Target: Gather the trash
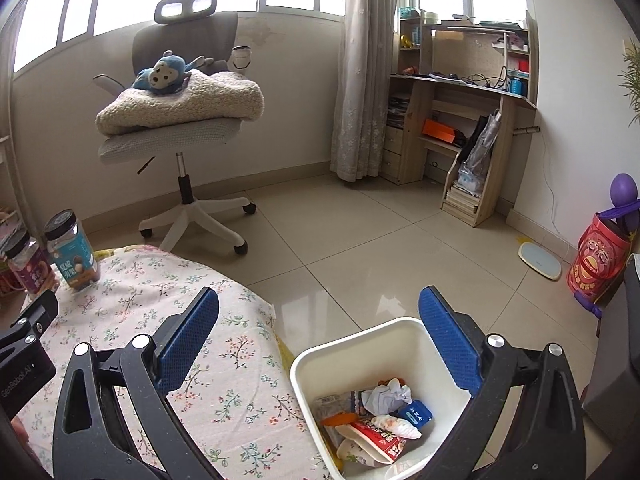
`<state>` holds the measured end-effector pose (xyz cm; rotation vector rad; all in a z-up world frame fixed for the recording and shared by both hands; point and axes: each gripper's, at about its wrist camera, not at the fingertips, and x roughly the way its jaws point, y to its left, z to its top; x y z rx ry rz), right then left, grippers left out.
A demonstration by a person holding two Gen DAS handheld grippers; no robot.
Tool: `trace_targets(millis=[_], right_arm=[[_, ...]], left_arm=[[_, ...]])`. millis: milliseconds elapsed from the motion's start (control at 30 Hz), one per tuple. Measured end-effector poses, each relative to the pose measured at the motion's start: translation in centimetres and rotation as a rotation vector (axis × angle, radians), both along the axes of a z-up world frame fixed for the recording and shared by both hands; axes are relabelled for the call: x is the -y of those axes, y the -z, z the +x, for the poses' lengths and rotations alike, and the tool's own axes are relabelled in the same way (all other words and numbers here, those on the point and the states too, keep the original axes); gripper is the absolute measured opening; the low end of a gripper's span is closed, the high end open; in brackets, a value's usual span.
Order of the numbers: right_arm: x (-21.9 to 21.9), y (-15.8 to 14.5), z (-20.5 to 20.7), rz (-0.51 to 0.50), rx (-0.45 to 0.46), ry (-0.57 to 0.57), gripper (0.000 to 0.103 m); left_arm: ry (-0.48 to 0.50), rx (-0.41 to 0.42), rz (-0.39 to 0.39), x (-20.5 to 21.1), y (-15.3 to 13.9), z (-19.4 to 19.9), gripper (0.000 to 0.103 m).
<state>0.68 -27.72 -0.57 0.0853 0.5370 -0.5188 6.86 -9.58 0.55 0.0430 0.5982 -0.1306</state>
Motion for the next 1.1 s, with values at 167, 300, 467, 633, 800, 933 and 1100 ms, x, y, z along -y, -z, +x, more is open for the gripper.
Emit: trace_targets(millis=[167, 300, 467, 633, 800, 933, 1100], right_arm=[[-2.4, 0.1, 0.6, -0.006, -0.001, -0.049, 0.096], [-3.9, 0.4, 1.4, 0.000, -0.011, -0.082, 0.096], [-5.5, 0.8, 2.0, 0.005, -0.015, -0.117, 0.096], [-6.2, 0.9, 2.1, 0.014, 0.001, -0.140, 0.096], [-7.0, 1.0, 2.2, 0.005, 0.001, -0.160, 0.096], [-7.3, 0.9, 2.2, -0.015, 0.016, -0.159, 0.096], [-6.9, 0.9, 2.2, -0.001, 0.021, -0.150, 0.096]], left_arm=[[-0.052, 0.010, -0.002, -2.8, 0.0, 0.0, 0.097], [-0.084, -0.005, 0.004, -4.4, 0.5, 0.1, 0.097], [-0.106, -0.021, 0.005, -5.9, 0.8, 0.2, 0.096], [-0.124, -0.005, 0.027, -6.6, 0.9, 0.0, 0.096], [-0.130, -0.012, 0.023, -7.1, 1.0, 0.0, 0.097], [-0.137, -0.002, 0.028, -7.3, 0.9, -0.1, 0.096], [-0.137, -0.007, 0.016, -7.6, 0.9, -0.1, 0.096]])
